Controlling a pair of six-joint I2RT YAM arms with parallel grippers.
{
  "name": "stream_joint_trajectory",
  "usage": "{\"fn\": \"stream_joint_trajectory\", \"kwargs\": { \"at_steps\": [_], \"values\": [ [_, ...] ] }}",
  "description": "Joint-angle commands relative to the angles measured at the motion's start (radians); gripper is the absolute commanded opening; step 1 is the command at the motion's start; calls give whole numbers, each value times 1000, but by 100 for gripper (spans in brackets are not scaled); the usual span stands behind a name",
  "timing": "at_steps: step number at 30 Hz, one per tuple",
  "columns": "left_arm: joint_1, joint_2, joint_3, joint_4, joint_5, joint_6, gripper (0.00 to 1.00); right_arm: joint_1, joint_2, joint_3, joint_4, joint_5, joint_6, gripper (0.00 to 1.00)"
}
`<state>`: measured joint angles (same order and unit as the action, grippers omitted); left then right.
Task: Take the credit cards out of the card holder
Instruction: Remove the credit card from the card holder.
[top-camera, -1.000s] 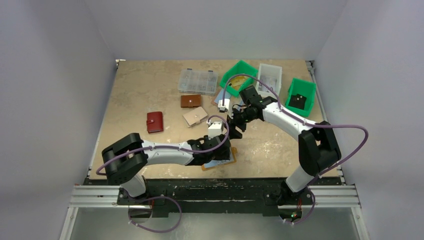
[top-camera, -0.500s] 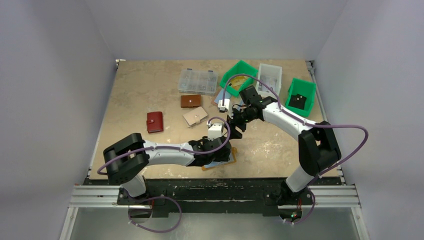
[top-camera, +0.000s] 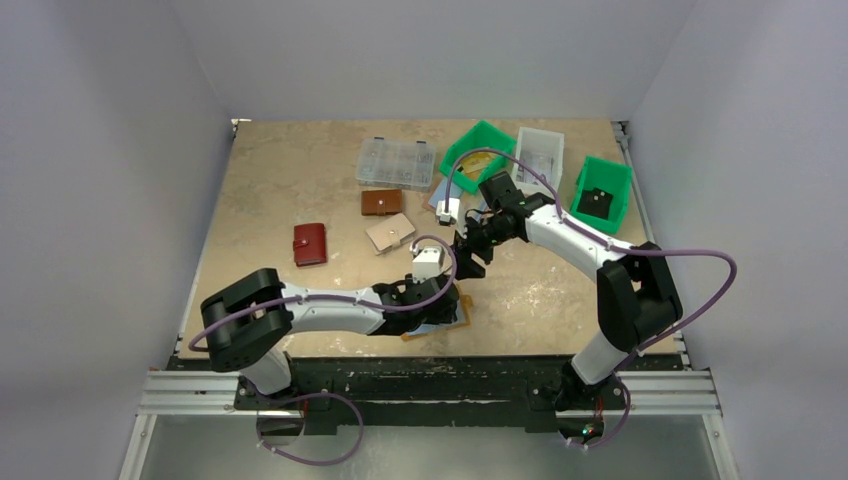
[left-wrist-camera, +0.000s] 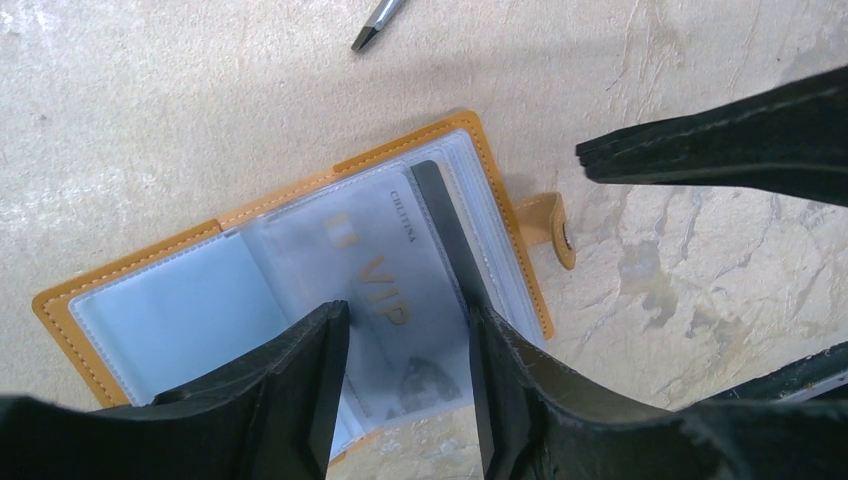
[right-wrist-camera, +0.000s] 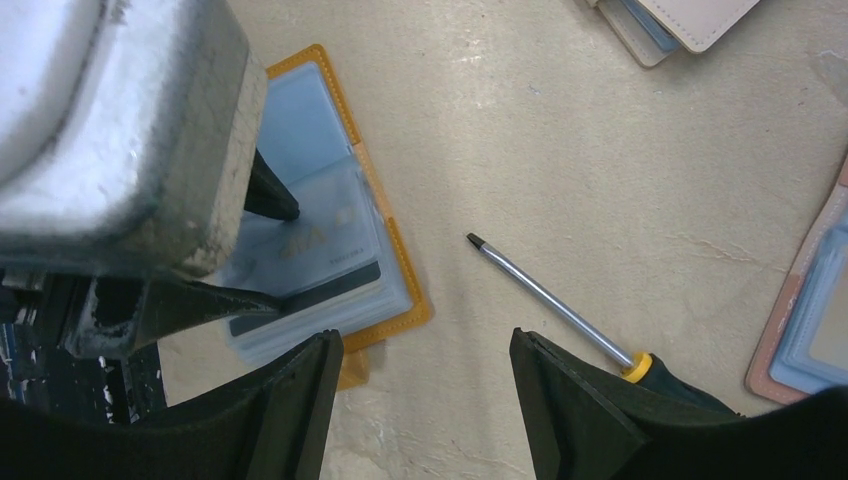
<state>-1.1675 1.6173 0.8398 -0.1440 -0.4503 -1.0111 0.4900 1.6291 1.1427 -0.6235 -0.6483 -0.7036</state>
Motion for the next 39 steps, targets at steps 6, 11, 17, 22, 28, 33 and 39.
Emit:
{"fn": "stream_joint_trajectory", "kwargs": {
  "at_steps": [6,11,17,22,28,33,39],
  "values": [
    [31,-119,-146,46,32,-18,46,-3,-14,26,-50,-78,-60,71],
    [50,-236,-258,171,47,-35,46,12,-9,22,-57,-99,-69,71],
    [71,-331,-315,174,43,-42,46,47,3,20,-53,-99,-69,71],
    [84,-364,-340,157,45,-47,46,86,12,16,-47,-115,-67,71],
    [97,-417,-368,119,37,-53,46,152,29,2,13,-120,-9,67],
    [110,-471,-396,77,26,-63,46,189,72,4,45,-106,39,61],
    [131,-533,-428,50,25,-63,46,199,87,8,59,-101,61,59]
  ]
}}
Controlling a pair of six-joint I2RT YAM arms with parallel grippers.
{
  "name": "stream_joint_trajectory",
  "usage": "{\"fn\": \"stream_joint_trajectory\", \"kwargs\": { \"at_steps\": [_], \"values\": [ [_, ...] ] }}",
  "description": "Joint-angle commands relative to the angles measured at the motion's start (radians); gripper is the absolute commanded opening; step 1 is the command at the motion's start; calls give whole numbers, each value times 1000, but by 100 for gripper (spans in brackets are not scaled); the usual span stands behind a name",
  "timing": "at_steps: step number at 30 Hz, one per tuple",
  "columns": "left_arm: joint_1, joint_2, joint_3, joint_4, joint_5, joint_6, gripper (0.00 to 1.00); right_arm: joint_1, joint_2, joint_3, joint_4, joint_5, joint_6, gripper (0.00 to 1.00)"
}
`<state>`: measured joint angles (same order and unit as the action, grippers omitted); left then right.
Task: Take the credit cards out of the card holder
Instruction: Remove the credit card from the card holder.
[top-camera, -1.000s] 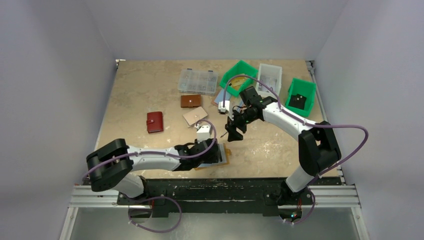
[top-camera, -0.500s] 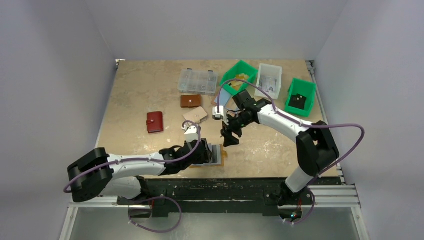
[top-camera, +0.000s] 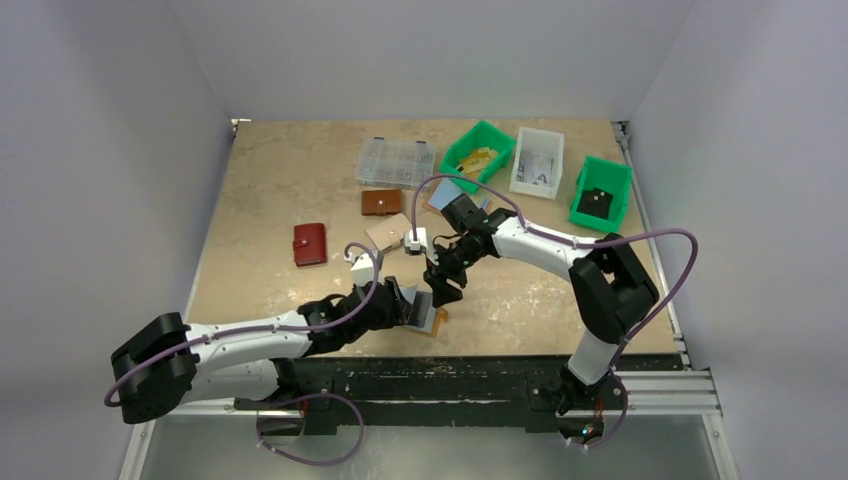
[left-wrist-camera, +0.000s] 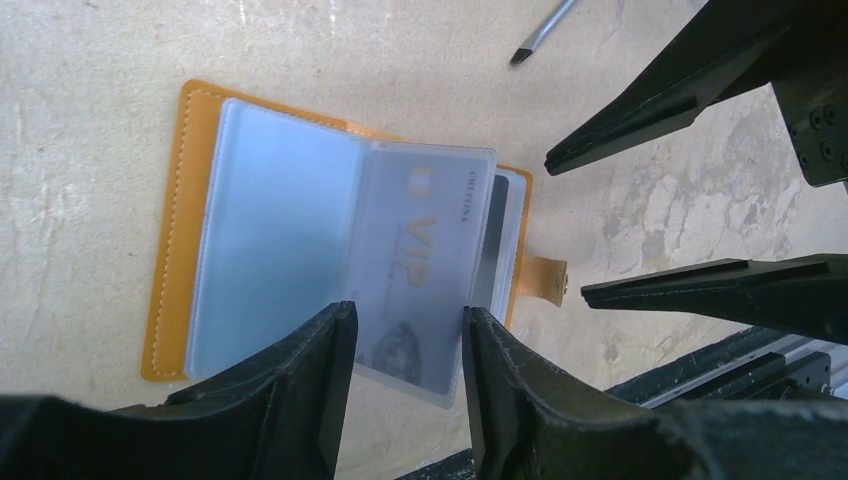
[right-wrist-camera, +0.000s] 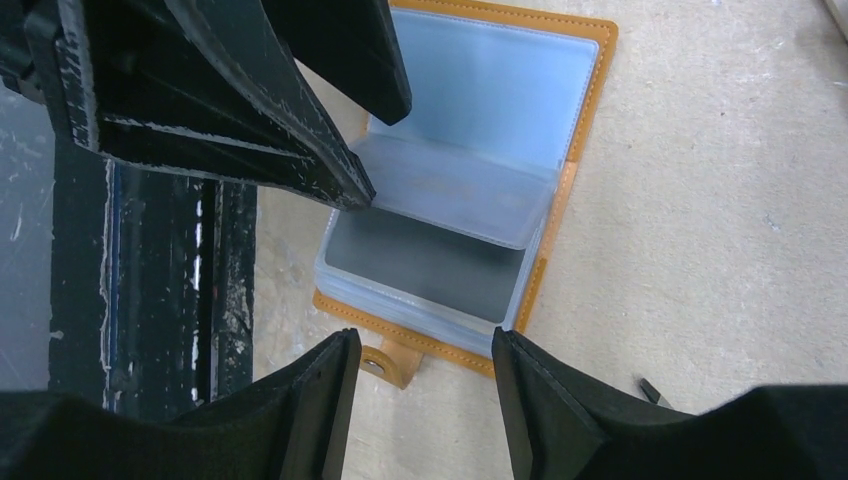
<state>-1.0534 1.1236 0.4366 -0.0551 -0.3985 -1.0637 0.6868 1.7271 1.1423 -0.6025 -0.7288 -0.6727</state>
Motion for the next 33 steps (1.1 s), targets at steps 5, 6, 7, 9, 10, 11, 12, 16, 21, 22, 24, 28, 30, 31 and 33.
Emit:
{"fn": "stream_joint_trajectory", "kwargs": {
  "at_steps": [5,6,7,9,10,11,12,16,21,22,24,28,30,31,33],
  "values": [
    [45,-84,-53,-37,-13,-5,46,6,-1,10,43,-18,38,59],
    [50,-90,-56,-38,-13,-2,46,6,0,10,43,-17,38,59],
    [55,-97,-58,-39,-11,0,46,8,1,10,43,-18,39,59],
    [64,-104,-60,-38,-10,11,46,8,2,11,43,-18,39,59],
    [72,-105,-58,-41,-7,17,46,8,3,11,43,-17,39,59],
    [81,-104,-58,-43,-4,23,46,8,3,11,43,-16,39,59],
    [90,-104,-58,-45,-4,29,46,8,5,11,43,-16,39,59],
    [117,-101,-45,-43,-3,57,46,9,6,11,43,-16,40,59],
    [141,-68,-11,-43,2,108,46,10,7,13,41,-15,39,59],
    [147,-59,-4,-42,3,115,45,10,8,13,41,-16,39,59],
    [156,-40,10,-38,5,139,44,9,8,13,42,-16,39,59],
    [178,-11,41,-6,18,187,39,10,7,13,41,-15,39,59],
    [190,7,58,5,28,209,37,10,6,14,42,-14,39,59],
    [199,20,65,8,33,217,36,9,6,14,42,-14,38,59],
    [209,37,78,16,39,231,35,10,4,14,43,-14,38,59]
  ]
}}
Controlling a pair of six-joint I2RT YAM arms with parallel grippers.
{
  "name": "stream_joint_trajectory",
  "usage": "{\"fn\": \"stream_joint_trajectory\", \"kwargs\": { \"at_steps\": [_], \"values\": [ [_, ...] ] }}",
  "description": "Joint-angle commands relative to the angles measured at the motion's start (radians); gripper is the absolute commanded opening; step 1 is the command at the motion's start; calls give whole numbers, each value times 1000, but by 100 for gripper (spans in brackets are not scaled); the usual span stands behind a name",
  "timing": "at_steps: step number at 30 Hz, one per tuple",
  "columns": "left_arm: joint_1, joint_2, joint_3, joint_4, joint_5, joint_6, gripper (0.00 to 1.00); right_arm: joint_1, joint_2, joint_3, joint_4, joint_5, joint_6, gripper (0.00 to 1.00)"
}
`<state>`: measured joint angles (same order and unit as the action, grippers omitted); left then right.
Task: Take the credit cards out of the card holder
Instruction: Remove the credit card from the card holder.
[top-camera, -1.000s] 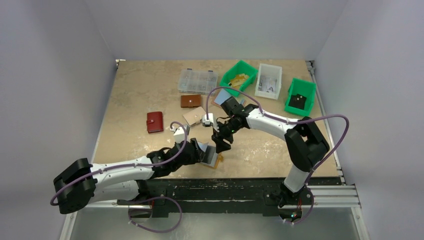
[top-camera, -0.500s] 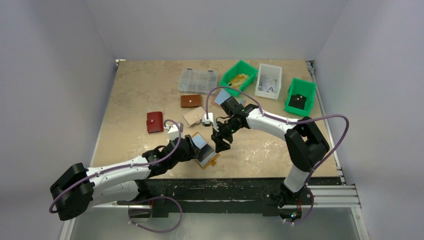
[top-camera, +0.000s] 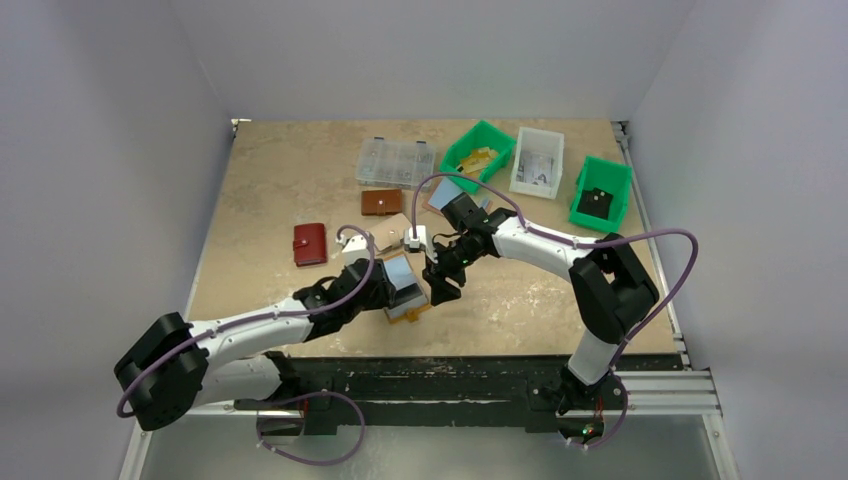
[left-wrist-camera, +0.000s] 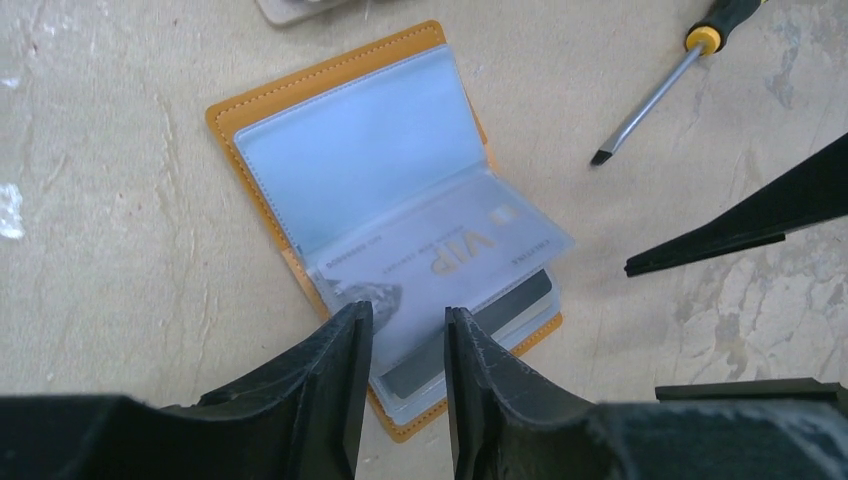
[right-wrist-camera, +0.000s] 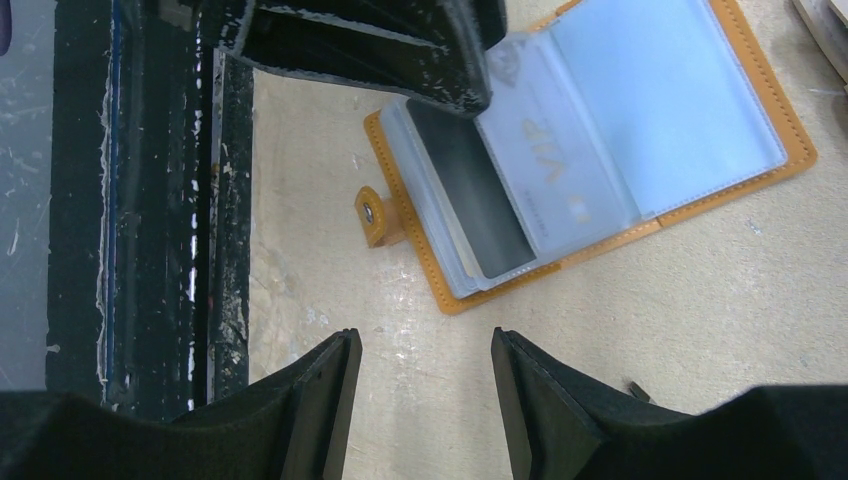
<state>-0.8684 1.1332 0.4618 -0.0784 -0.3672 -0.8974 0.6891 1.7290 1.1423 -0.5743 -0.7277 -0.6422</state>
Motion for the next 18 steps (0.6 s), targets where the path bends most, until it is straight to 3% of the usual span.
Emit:
{"fn": "stream_joint_trajectory", "kwargs": {
  "at_steps": [1,18],
  "values": [
    [30,35,57,44,11,69,35,7,1,13,14,-13,8,59],
    [173,174,201,48,41,212,34,7,-3,16,10,-9,4,59]
  ]
}}
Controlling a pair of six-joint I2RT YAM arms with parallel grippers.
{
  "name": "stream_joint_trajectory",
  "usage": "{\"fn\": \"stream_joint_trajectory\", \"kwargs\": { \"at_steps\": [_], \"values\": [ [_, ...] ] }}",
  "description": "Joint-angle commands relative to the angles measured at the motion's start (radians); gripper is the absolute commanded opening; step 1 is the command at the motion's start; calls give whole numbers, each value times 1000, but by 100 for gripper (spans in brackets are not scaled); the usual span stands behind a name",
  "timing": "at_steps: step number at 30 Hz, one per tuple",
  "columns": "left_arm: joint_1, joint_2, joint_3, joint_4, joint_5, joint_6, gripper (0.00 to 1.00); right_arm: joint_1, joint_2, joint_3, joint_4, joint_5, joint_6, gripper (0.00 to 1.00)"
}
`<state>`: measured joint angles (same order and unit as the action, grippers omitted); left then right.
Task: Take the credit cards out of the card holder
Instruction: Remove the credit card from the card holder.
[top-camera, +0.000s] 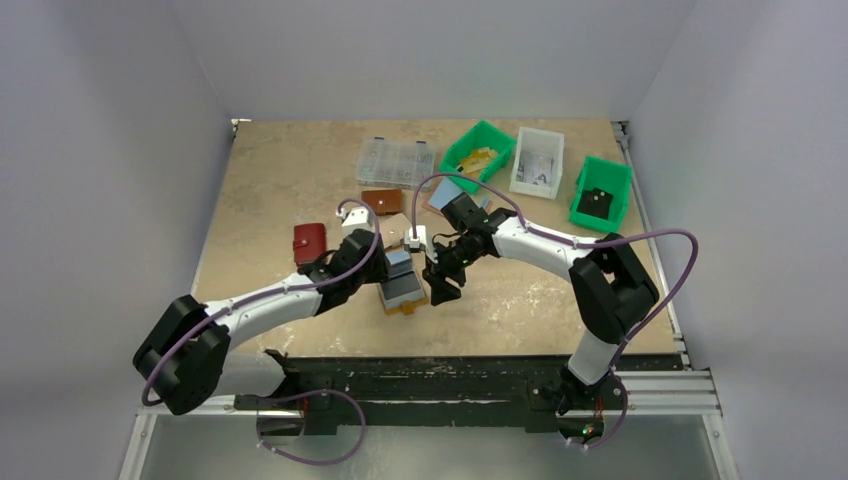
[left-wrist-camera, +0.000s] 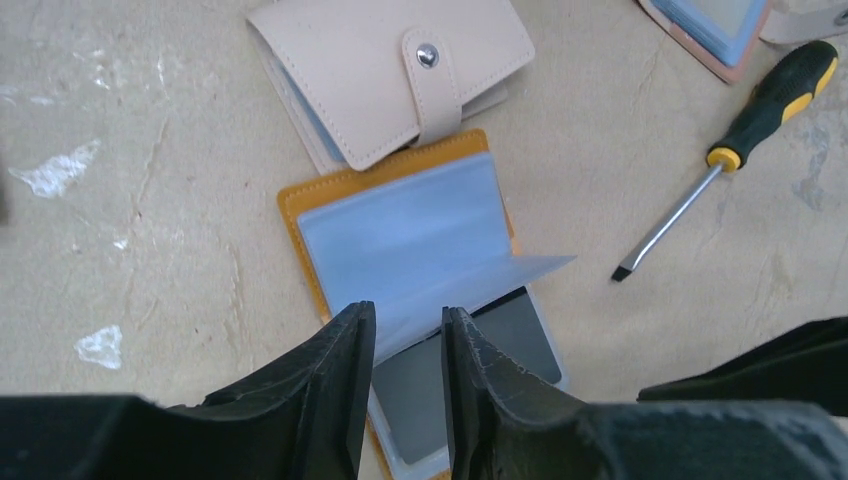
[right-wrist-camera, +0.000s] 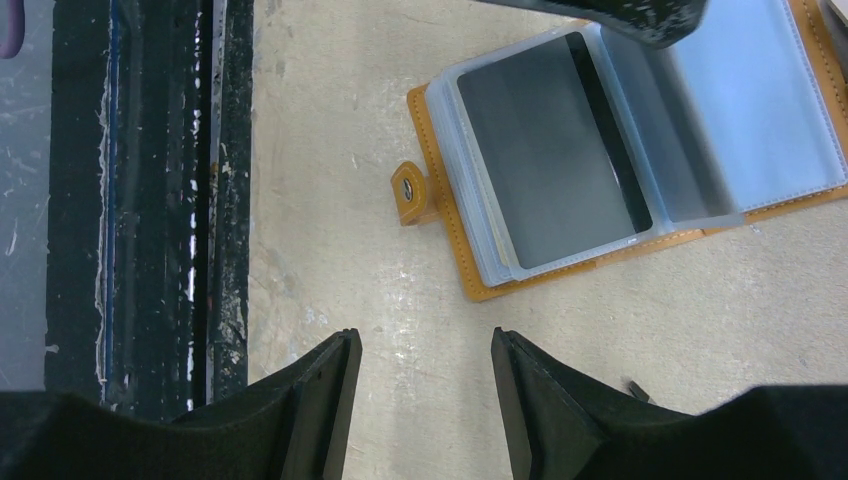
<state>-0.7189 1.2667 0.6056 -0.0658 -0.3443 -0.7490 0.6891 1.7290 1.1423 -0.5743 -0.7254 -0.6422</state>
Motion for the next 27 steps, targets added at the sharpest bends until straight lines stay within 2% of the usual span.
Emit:
{"fn": "stream_joint_trajectory", "kwargs": {
  "at_steps": [1,7,12,18,27],
  "values": [
    [30,57,67,35,27,75,33,7,-3,17,10,-11,3,59],
    [80,140,111,50,109,116,31,6,-7,18,8,-9,0,60],
    [120,169,123,95,225,129,24,6,-11,18,7,-8,-1,59],
    [152,175,88,149,380,102,24,6,-12,17,5,-4,-4,60],
    [175,136,9,195,467,36,26,6,-10,17,5,-3,-5,60]
  ]
}}
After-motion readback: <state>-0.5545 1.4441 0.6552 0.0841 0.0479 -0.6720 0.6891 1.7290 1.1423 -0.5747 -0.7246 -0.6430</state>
